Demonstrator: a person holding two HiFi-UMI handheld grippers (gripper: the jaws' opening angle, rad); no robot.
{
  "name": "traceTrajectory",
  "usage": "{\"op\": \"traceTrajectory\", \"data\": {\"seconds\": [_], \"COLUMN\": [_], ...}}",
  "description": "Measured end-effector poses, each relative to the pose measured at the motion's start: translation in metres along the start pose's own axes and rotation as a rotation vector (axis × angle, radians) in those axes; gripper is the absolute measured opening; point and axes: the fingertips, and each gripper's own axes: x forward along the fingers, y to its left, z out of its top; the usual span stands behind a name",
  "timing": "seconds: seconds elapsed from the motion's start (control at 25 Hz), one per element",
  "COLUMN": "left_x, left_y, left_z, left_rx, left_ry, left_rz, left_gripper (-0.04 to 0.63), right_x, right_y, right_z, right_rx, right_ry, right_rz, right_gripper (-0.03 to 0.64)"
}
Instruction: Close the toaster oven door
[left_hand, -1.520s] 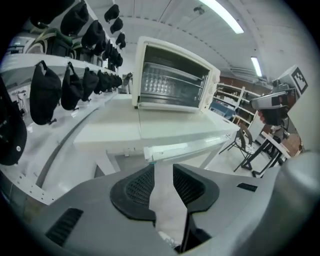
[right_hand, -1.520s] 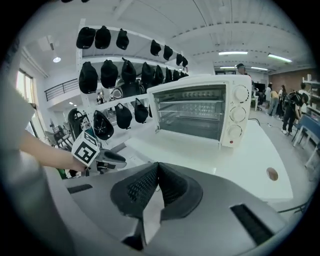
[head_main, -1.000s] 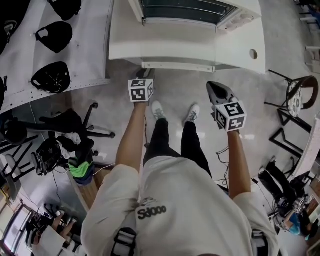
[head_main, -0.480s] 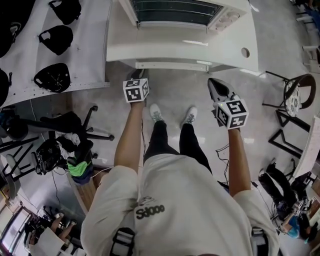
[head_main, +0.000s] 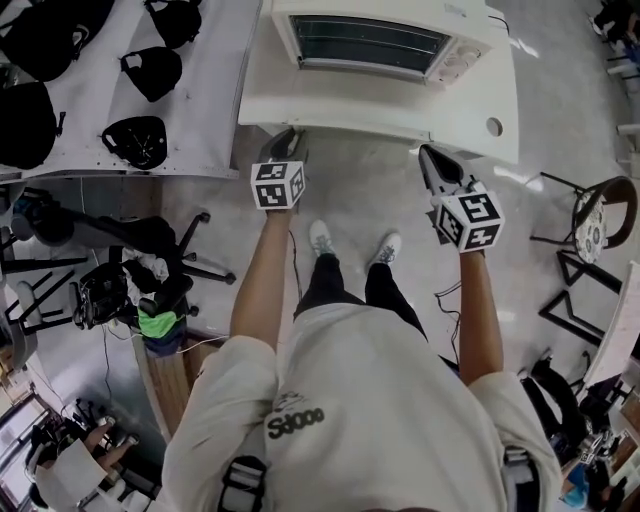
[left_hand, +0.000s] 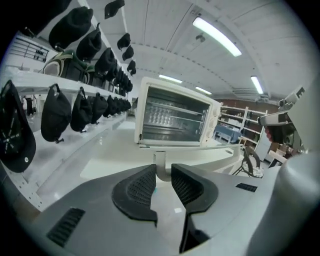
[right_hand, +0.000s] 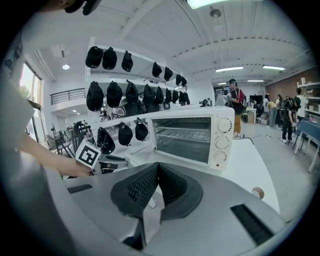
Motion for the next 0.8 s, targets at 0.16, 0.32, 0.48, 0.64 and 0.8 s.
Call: {"op": "traceTrajectory", "data": {"seconds": [0.16, 0.32, 0.48, 0.64, 0.8], "left_x": [-0.007, -0.010, -0.009, -0.002, 0.006], "left_y": [-0.007, -0.008, -0.008, -0.007, -0.004], "left_z": [0.034, 0.067, 0.100, 0.131, 0.160], "left_rx": [0.024, 0.042, 0.061, 0.084, 0.100], "left_ry": [-0.035, -0.096, -0.155, -0.182, -0.204], "left_rz": [0.017, 0.024, 0.015, -0.005, -0.008], "left_gripper": [0.104, 0.103, 0.103, 0.104, 0.104], "right_x": [-0.010, -0.018, -0.020, -0.018, -0.014], "right_y": [-0.010, -0.017, -0.028, -0.041, -0.049], "right_z": [0.026, 0.043, 0.052, 0.062, 0.076], "right_rx": [-0.016, -0.035, -0.037, -0.019, -0.024], "right_ry": [-0.048, -0.081, -0.085, -0.088, -0.099], "right_rz": [-0.002, -0.011, -0.044, -0.082, -0.103], "right_gripper": [0.008, 0.008, 0.008, 0.008, 0.008]}}
